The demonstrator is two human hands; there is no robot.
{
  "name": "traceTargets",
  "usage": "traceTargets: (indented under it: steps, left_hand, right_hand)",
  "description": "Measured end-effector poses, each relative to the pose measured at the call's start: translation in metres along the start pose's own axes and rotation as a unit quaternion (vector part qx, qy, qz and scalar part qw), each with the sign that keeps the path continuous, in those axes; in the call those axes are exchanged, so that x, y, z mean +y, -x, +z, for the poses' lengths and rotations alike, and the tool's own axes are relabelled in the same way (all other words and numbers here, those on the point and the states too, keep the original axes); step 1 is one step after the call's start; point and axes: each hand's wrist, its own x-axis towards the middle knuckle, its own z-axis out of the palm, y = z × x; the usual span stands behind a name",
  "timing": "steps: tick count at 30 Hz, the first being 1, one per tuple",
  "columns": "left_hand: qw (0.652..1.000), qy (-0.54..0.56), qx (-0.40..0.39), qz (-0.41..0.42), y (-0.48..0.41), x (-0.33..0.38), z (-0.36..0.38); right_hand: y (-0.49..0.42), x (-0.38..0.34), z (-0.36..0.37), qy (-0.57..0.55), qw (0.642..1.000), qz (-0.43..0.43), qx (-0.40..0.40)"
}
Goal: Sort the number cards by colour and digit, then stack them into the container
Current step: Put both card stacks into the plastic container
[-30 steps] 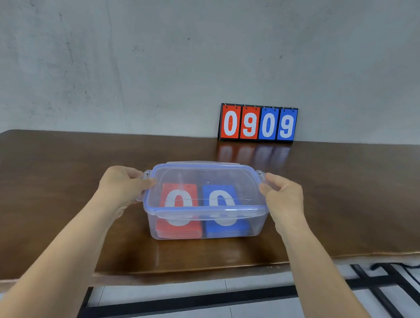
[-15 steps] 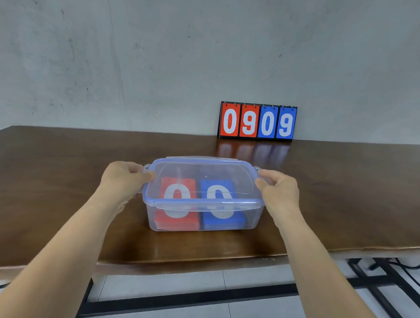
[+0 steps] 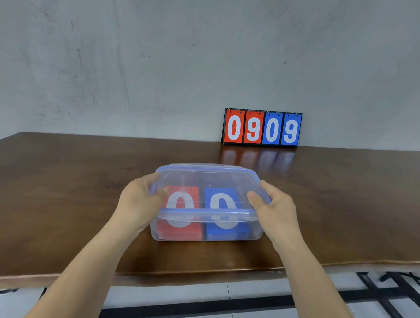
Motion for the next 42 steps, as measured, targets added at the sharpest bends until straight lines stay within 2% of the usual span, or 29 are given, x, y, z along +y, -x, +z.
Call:
traceTargets:
  steps: [4, 7, 10, 14, 16, 19, 24, 29, 32, 34, 39, 42]
  left_hand:
    - [1.000, 0.017, -0.003, 0.008, -0.003, 0.000, -0.004]
    - [0.999, 0.029, -0.041, 0.013, -0.006, 0.005, -0.013]
    - [0.993, -0.065, -0.062, 0.070, -0.019, 0.014, -0.022]
    - [0.960, -0.144, -0.179, 0.158, -0.043, 0.033, -0.015]
    - [0.943, -0.171, -0.231, 0.168, -0.057, 0.038, -0.008]
    - [0.931, -0.196, -0.262, 0.161, -0.078, 0.034, -0.005]
    - [0.926, -0.260, -0.233, 0.142, -0.091, 0.021, -0.011]
    - [0.895, -0.372, -0.165, 0.183, -0.078, 0.019, -0.014]
    - [0.923, -0.289, -0.169, 0.189, -0.087, 0.017, -0.027]
    - [0.934, -0.212, -0.205, 0.204, -0.100, 0.020, -0.033]
    - [0.921, -0.109, -0.321, 0.192, -0.126, 0.015, -0.033]
    - [0.916, -0.091, -0.345, 0.184, -0.135, 0.002, -0.031]
  right_hand:
    - [0.000, 0.002, 0.001, -0.012, 1.000, -0.005, 0.005]
    - [0.008, 0.001, 0.004, -0.027, 0.999, -0.020, 0.008]
    - [0.026, -0.001, 0.008, -0.020, 0.998, -0.056, 0.019]
    - [0.030, 0.001, 0.015, -0.018, 0.995, -0.095, -0.006]
    - [0.017, 0.003, 0.016, -0.031, 0.994, -0.105, -0.026]
    - [-0.016, 0.002, 0.017, -0.026, 0.993, -0.093, -0.066]
    - [-0.074, -0.002, 0.030, 0.034, 0.998, -0.038, -0.042]
    - [-0.102, -0.005, 0.043, 0.053, 0.998, -0.013, -0.030]
    - [-0.089, -0.015, 0.051, 0.094, 0.995, -0.023, 0.005]
    - [-0.061, -0.021, 0.063, 0.089, 0.995, -0.048, 0.022]
    - [0.013, -0.036, 0.109, 0.064, 0.996, -0.060, -0.004]
    - [0.020, -0.036, 0.119, 0.085, 0.995, -0.047, 0.035]
